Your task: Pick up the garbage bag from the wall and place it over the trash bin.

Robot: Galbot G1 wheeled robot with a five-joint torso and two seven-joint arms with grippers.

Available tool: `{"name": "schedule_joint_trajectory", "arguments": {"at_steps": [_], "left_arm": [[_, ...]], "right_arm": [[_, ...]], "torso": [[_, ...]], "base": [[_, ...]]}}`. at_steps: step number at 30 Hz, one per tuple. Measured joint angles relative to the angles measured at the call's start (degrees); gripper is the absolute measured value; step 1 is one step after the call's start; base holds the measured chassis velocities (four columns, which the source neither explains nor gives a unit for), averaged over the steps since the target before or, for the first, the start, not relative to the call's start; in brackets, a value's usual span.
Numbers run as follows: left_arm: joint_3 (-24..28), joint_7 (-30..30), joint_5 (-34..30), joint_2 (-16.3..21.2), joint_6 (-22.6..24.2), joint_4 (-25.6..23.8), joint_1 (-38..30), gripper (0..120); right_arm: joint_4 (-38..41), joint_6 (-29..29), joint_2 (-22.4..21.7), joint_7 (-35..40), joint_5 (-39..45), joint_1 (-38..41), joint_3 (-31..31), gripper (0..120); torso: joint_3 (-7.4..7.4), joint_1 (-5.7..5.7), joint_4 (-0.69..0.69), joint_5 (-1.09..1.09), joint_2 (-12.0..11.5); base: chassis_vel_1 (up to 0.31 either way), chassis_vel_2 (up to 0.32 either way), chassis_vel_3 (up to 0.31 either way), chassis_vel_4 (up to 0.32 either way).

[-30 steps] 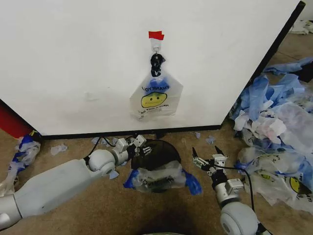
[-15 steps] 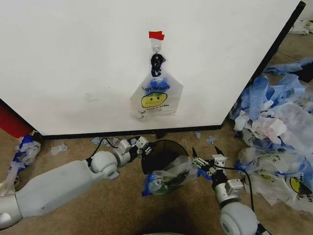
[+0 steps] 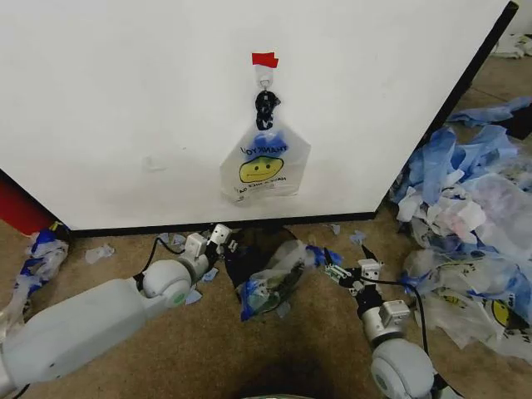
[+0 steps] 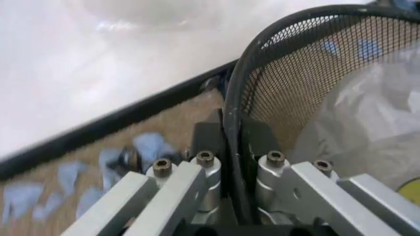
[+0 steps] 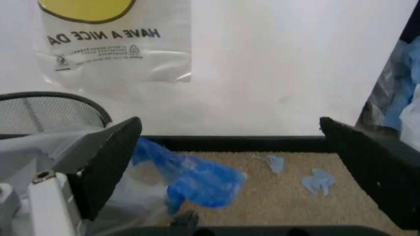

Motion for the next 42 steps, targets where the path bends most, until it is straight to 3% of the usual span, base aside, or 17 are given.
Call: {"name": "schedule_joint_trajectory", "arguments": {"at_steps": [3, 7, 8, 14, 22, 33, 42], "left_arm": [[-3.5, -8.7, -7.6, -1.0, 0.5, -4.0, 3.4, 3], [-6.2, -13.2, -10.3, -2.0, 0.1, -5.7, 6.0, 3], [-9.3, -15.9, -10.8, -2.7, -1.3, -6.9, 9.2, 3], [-13.0, -16.7, -10.8, -3.4, -4.6, -7.4, 14.2, 3], [-15.5, -18.7, -13.9, -6.1, -7.3, -8.4, 15.3, 3], [-10.4, -17.4, -12.2, -10.9, -11.9, -5.9, 16.9, 3], [-9.8, -15.8, -9.4, -11.2, -13.6, -3.9, 17.0, 3]], "right_arm": [[-0.1, -0.4, -0.1, 0.0, 0.2, 0.5, -0.5, 100], [-0.3, -0.5, -0.2, 0.0, 0.2, 0.8, -0.9, 100], [-0.7, -0.7, -0.3, 0.0, 0.2, 1.2, -1.4, 100], [-0.8, -1.0, -0.3, 0.1, 0.3, 2.1, -2.3, 100], [-1.1, -1.1, -0.2, 0.1, 0.1, 2.5, -2.6, 100], [-0.5, -0.8, 0.5, 0.2, -0.8, 0.2, -0.7, 100], [-0.6, -0.7, 0.6, 0.2, -0.9, 0.4, -0.6, 100]], "torso": [[0.0, 0.0, 0.0, 0.0, 0.0], [0.0, 0.0, -0.01, -0.01, 0.0], [0.0, 0.0, -0.01, 0.0, 0.0], [0.0, 0.0, 0.02, -0.02, 0.0], [-0.01, 0.0, -0.01, 0.0, 0.0], [-0.02, -0.02, 0.01, 0.02, 0.0], [-0.02, -0.01, -0.01, -0.02, 0.0]], "base": [[0.0, 0.0, 0.0, 0.0], [0.0, 0.0, 0.0, 0.0], [0.0, 0.0, 0.0, 0.0], [0.0, 0.0, 0.0, 0.0], [0.0, 0.0, 0.0, 0.0], [0.0, 0.0, 0.0, 0.0], [0.0, 0.0, 0.0, 0.0]]}}
